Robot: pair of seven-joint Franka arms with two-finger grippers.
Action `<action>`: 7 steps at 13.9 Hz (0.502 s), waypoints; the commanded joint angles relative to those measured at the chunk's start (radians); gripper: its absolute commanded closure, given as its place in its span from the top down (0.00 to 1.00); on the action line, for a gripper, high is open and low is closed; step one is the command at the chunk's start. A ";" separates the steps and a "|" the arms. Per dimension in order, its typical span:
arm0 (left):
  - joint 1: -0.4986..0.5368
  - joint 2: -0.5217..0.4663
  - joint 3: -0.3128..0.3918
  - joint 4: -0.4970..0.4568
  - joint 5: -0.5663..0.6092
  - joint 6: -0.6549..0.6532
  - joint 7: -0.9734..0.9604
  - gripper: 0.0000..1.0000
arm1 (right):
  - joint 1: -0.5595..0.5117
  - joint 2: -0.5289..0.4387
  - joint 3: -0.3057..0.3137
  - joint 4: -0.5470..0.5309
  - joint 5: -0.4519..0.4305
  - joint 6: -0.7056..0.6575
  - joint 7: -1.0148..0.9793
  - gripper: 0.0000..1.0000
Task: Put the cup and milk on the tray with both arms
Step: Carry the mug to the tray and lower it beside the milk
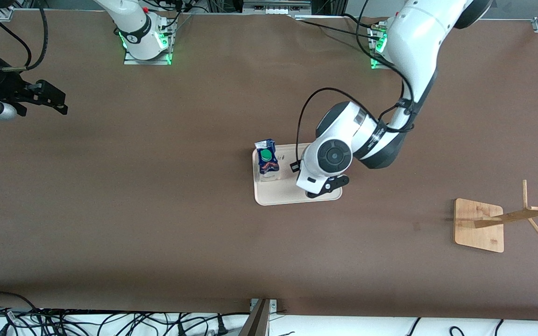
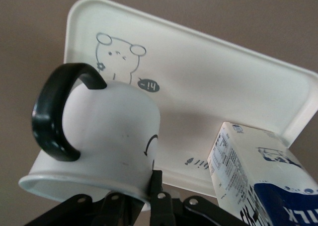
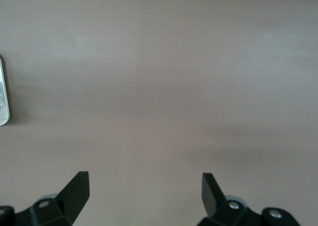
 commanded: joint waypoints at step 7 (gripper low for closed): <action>-0.046 0.044 0.018 0.041 -0.011 -0.031 0.010 1.00 | -0.005 0.009 0.005 0.021 -0.011 -0.009 -0.008 1.00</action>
